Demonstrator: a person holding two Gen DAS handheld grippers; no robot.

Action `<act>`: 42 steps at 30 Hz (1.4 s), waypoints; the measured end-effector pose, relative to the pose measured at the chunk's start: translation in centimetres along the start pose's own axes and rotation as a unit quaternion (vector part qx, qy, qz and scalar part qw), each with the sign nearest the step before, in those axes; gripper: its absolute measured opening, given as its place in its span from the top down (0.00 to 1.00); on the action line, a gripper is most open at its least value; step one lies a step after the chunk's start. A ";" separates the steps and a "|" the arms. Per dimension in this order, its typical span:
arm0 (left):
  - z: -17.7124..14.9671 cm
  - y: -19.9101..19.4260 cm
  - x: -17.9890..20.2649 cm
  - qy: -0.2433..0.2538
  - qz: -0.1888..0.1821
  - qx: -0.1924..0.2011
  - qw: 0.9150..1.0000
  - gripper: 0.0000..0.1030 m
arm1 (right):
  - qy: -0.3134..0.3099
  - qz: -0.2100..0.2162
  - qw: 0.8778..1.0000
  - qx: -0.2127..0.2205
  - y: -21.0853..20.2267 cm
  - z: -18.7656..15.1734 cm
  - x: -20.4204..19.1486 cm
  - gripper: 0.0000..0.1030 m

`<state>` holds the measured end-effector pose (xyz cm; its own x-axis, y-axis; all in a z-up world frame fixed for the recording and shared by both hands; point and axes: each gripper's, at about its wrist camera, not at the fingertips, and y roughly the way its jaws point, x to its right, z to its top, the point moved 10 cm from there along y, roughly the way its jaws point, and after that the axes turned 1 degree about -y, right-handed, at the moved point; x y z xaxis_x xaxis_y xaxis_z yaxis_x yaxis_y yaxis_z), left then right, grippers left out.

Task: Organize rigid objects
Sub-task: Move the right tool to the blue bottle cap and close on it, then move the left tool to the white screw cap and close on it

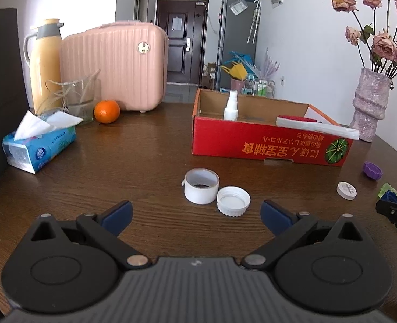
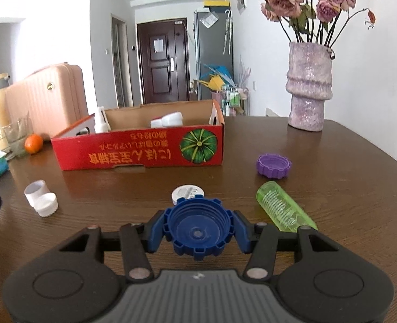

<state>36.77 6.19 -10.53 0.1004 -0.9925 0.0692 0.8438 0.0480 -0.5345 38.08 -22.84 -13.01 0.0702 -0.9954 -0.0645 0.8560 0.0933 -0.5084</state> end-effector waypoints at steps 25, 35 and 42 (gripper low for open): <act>-0.3 5.4 4.8 0.045 -0.001 -0.048 0.998 0.10 | 0.040 -0.009 0.998 0.045 -2.0 0.8 1.4 0.49; 0.4 8.1 5.2 0.030 -0.005 -0.065 0.997 0.15 | 0.045 -0.020 0.998 0.042 -1.6 0.6 1.7 0.49; 0.5 9.7 5.2 0.020 -0.015 -0.084 0.996 0.22 | 0.044 -0.026 0.998 0.045 -1.4 0.5 1.7 0.49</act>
<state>45.72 1.56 -14.90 0.0535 -0.9970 0.0558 0.7459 0.0027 -0.6661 37.28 -24.72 -11.98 -0.0172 -0.9930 -0.1168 0.9005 0.0354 -0.4334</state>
